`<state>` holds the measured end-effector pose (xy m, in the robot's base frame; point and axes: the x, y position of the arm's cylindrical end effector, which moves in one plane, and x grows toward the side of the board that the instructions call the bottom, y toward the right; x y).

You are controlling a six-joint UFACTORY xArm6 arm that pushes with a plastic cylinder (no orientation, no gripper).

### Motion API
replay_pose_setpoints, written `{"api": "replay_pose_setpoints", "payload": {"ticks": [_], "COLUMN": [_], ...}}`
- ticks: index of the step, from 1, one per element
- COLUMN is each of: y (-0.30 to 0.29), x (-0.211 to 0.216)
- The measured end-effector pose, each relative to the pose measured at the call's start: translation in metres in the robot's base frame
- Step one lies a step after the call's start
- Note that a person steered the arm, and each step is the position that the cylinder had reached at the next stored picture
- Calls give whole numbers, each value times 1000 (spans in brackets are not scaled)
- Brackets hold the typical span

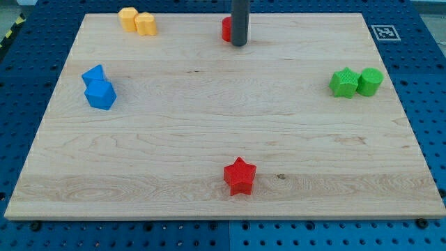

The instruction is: Nudge the yellow hexagon along with yellow heart right a bit

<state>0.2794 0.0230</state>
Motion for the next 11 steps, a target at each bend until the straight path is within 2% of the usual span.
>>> {"api": "replay_pose_setpoints", "payload": {"ticks": [2, 3, 5, 6, 7, 9, 11], "y": [-37, -76, -230, -297, -305, -283, -232], "x": [0, 3, -2, -54, -88, -82, -69]}}
